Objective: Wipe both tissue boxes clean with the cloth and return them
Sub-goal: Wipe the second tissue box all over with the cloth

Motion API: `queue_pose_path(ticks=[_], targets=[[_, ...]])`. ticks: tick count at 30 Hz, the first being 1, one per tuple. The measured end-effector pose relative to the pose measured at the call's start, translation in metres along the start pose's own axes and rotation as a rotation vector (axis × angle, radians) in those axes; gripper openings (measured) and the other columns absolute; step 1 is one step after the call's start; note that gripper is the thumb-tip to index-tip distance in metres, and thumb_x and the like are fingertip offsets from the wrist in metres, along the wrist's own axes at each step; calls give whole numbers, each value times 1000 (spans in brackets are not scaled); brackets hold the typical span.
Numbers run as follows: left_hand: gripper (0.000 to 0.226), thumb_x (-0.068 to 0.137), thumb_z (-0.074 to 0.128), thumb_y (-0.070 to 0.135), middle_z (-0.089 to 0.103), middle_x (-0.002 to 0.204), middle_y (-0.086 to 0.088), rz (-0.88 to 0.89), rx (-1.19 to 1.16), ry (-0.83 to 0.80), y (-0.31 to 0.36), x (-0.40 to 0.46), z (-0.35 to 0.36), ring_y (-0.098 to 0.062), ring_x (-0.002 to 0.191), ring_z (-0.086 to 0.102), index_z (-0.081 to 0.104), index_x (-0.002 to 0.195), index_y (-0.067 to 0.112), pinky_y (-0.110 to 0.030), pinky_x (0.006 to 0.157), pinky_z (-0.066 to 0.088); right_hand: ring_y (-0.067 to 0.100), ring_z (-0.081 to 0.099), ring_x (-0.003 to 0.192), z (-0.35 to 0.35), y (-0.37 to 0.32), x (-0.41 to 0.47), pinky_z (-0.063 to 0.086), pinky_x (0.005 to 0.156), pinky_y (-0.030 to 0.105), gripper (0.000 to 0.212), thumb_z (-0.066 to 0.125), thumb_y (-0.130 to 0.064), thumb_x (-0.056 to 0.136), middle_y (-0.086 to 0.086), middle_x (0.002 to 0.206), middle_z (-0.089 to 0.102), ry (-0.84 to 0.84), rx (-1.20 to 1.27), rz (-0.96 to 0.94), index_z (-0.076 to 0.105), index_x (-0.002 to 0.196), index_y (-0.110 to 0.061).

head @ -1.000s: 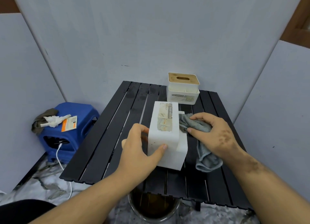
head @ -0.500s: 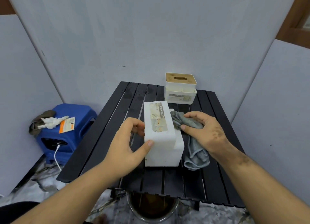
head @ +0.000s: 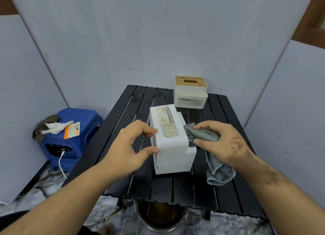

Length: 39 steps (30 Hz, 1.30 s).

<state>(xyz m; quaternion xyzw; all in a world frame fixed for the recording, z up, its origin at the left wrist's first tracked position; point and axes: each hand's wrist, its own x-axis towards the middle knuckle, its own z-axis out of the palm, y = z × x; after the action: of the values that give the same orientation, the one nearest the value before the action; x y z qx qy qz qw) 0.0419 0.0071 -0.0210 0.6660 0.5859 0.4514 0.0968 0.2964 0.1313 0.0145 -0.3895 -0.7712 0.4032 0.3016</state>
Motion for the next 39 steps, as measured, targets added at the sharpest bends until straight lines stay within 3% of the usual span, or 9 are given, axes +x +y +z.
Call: queue_pose_path(ticks=[3,5,7,12,17,21,26,32,39], targets=[[39,75,75,51,57,113,21,8,5,49,0,2,3,-16,113,57,62,109,37,-50,98,47,5,70,91,3,5,4,55,83,18,32,84,-13,75,-10,98,74,23,68,25,73,99,-30],[43,72,76,56,53,117,22,-10,26,61,0,3,4,-15,119,52,60,110,41,-57,101,44,6,70,94,8,8,7,55,88,25,32,83,-13,76,-10,99,74,43,103,32,73,100,-32],[45,71,75,59,51,120,24,-26,49,56,0,5,3,-12,123,48,58,110,43,-55,104,41,7,69,95,12,11,9,55,90,28,30,81,-13,78,-10,100,74,58,127,33,73,101,-31],[54,69,71,63,44,130,31,-9,143,44,4,11,-2,5,129,37,50,116,46,-30,105,26,3,68,95,20,14,11,55,91,25,28,78,-11,81,-12,101,73,110,162,11,72,103,-28],[77,69,82,55,35,142,37,13,301,-167,15,31,-21,0,144,24,45,136,46,-56,119,18,1,67,96,23,14,12,54,91,23,27,78,-15,82,-13,102,72,117,144,8,72,103,-31],[93,69,91,41,27,152,38,-82,344,-492,27,63,-38,-7,152,10,34,140,62,-50,124,8,-2,66,95,20,15,13,53,90,20,27,79,-19,82,-16,102,72,105,107,10,71,104,-32],[107,57,87,55,27,160,27,-56,479,-772,34,102,-40,-16,153,13,25,143,68,-54,122,10,1,67,91,19,15,11,54,87,21,25,79,-21,82,-14,98,72,97,102,20,71,104,-32],[97,60,96,36,35,154,29,-33,563,-880,58,118,-38,-7,147,25,45,140,55,-48,119,14,-6,65,86,19,12,11,49,75,6,23,78,-21,83,-16,95,71,95,77,13,70,101,-33],[97,68,92,27,34,155,29,-63,602,-895,59,120,-42,-9,145,29,40,144,57,-48,118,18,-2,66,84,16,10,10,52,77,15,21,80,-23,81,-14,91,72,77,77,15,71,97,-34]])
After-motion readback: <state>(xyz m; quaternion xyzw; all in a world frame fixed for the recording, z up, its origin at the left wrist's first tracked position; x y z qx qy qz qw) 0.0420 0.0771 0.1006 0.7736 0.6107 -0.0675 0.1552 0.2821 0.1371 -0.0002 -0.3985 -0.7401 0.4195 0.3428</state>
